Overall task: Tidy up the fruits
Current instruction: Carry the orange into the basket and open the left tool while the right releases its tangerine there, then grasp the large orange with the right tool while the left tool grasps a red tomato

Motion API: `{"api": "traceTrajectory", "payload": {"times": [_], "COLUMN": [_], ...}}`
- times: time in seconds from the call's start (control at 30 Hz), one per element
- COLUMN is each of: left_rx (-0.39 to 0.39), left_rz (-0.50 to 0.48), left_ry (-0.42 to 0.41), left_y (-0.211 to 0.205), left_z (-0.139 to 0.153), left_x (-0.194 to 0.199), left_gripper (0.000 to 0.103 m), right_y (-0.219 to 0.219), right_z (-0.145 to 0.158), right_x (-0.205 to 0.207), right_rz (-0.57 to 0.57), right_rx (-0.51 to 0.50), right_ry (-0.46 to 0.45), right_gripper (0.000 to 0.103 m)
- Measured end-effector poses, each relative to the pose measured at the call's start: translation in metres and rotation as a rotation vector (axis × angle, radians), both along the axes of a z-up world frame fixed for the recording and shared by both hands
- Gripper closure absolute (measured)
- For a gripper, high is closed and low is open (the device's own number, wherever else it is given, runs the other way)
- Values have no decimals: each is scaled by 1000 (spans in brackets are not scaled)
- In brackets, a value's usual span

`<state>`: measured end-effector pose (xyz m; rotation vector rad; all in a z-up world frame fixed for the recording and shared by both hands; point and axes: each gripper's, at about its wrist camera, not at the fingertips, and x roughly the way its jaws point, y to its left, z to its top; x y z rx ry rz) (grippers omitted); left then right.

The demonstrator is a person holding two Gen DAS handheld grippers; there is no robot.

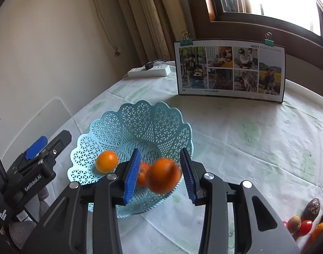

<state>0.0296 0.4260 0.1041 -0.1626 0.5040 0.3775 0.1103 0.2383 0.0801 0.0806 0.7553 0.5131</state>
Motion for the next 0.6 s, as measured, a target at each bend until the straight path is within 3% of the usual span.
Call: {"api": "traceTrajectory", "payload": {"times": [0.3,0.6], "left_rx": [-11,-21], "left_rz": [-5,-36], "left_ry": [-23,-60], "left_y": [-9,-30], "left_z": [4,11], "left_x": [-1,-2], "left_gripper": [3,3], "right_y": [-32,-74], "right_z": [6,-4], "right_x": [-7,-24], "right_rz": [-63,-157], "right_rx": [29,22], "right_ry": [-13,-16], "right_gripper": [64,57]}}
